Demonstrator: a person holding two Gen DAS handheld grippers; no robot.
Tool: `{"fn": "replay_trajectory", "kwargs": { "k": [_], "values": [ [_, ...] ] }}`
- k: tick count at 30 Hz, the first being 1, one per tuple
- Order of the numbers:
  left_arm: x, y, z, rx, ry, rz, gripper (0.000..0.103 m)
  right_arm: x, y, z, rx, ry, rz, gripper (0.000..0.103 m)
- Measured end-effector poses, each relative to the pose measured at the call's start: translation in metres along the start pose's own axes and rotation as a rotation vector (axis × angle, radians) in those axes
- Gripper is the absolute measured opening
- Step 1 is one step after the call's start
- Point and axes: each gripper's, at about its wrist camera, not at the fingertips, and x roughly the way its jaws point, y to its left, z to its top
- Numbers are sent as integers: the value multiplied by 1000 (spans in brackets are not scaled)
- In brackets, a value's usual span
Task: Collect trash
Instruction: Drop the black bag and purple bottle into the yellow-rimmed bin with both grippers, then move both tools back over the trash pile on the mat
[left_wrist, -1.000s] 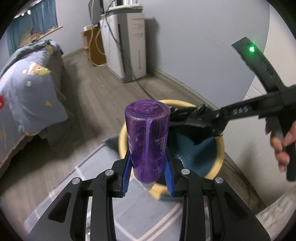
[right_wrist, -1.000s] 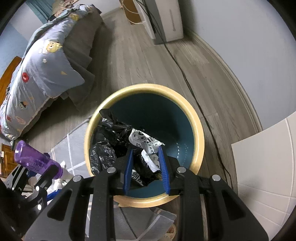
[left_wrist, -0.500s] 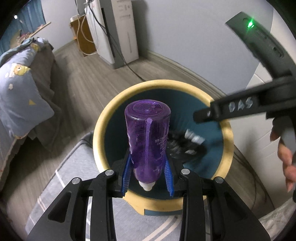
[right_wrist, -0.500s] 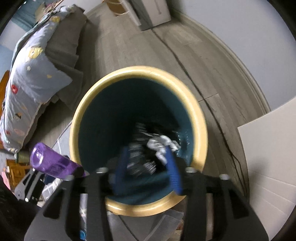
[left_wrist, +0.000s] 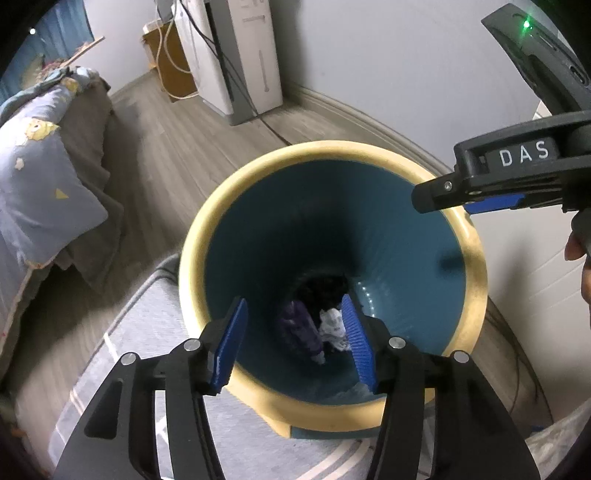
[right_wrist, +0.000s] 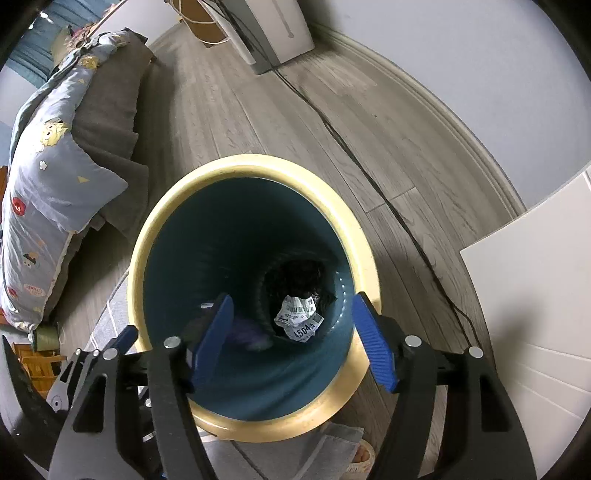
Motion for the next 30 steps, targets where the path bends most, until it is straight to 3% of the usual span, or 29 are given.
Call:
{"fn": "replay_trajectory", "kwargs": {
  "k": [9, 11, 19, 25, 30],
  "values": [
    [-45, 30, -17, -80, -70, 52, 80, -16, 14, -3, -33, -30, -9, 82],
    [-57, 41, -25, -115, -78, 76, 87, -22, 20, -5, -44, -44, -13, 90],
    [-134, 94, -76, -258, -127, 178, 92, -49, 55, -20, -114, -141, -34, 97],
    [-192, 125, -133, -364, -147, 252, 93, -56, 94, -47, -224, -149, -53, 97],
    [-226, 143, -173, -419, -137, 312, 94, -61, 137, -75, -320, -144, -18, 97]
  ]
}}
